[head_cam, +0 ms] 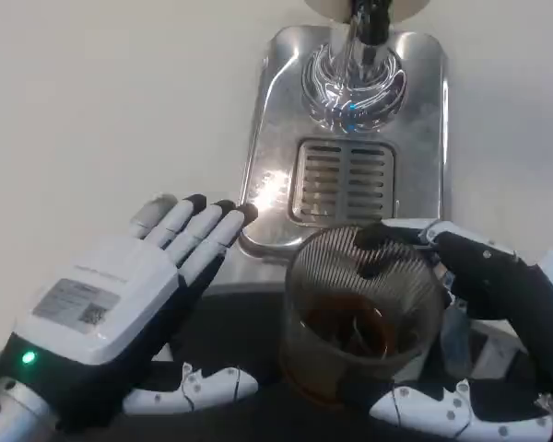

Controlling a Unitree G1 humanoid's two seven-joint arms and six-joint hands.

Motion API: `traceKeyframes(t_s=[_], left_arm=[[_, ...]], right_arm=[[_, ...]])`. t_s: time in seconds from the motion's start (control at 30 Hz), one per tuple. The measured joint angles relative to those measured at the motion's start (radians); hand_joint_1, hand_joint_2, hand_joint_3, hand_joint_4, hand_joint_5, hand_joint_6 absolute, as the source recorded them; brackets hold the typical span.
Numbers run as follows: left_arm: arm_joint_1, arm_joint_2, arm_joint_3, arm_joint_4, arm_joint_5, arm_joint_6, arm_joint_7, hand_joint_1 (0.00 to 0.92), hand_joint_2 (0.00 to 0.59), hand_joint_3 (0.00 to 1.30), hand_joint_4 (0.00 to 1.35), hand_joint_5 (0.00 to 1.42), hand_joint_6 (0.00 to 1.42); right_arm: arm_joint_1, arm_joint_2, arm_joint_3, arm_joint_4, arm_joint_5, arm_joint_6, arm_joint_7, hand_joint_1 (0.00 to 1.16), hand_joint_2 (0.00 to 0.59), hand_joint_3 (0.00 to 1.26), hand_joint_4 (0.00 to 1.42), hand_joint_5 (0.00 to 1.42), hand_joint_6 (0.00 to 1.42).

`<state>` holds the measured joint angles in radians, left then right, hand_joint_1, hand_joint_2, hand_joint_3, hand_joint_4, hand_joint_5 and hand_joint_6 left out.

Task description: Grasp the cup under the faucet to collect the drink, then remove the cup.

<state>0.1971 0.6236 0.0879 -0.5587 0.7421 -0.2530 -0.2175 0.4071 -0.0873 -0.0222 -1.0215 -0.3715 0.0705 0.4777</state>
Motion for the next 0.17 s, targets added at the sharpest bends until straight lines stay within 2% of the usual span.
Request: traceKeyframes(t_s=[0.17], left_arm=[[0.0, -0.002, 0.0, 0.0, 0.0, 0.004, -0.006, 0.0, 0.146, 0.0, 0.0, 0.0, 0.0]], right_arm=[[0.012, 0.02, 0.001, 0.0, -0.017, -0.016, 0.012, 1.16, 0.219, 0.81, 0.84, 0.85, 1.15]])
